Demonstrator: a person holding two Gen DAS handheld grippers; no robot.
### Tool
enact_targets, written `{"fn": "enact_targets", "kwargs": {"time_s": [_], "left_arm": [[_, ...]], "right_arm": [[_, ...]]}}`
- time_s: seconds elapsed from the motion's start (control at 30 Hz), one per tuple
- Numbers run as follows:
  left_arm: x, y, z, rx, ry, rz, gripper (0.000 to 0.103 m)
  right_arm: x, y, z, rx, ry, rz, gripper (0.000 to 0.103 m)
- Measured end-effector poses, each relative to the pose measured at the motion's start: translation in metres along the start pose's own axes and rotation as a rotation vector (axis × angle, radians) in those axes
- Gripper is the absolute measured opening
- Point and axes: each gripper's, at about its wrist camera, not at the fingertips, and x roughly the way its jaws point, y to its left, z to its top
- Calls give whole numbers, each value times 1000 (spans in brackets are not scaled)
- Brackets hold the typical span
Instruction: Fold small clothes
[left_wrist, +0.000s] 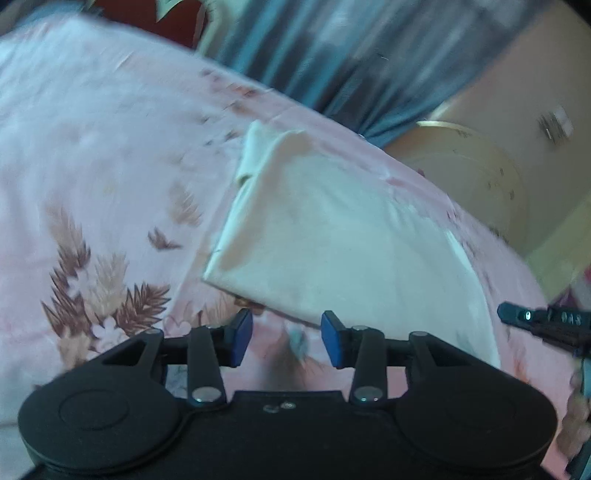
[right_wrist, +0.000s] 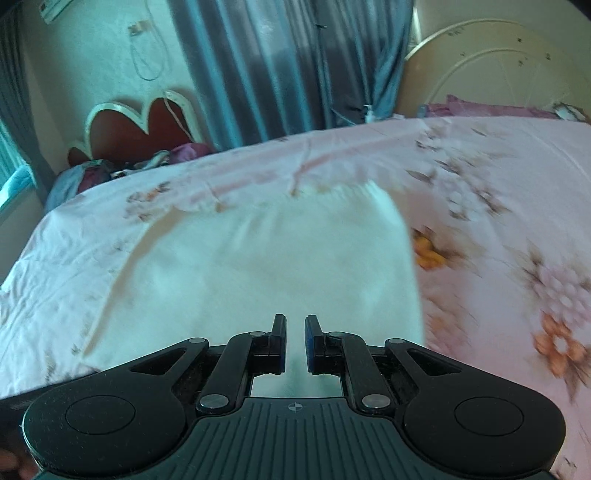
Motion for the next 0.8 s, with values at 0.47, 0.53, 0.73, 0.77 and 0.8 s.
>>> {"fn": "enact_targets", "kwargs": {"time_s": [0.47, 0.53, 0.73, 0.77, 0.8], "left_arm": [[49, 36, 19, -316, -93, -149, 12], [52, 38, 19, -313, -88, -157, 7], [20, 17, 17, -196, -165, -154, 8], [23, 17, 14, -191, -160, -122, 12], [27, 20, 11, -213, -146, -92, 16]], "right_arm": [[99, 30, 29, 42, 66, 85, 6], [101, 31, 28, 38, 62, 87, 0], [118, 34, 26, 16, 98, 55, 0], [131, 29, 22, 35, 147, 39, 0], [134, 24, 21, 68, 142, 54, 0]]}}
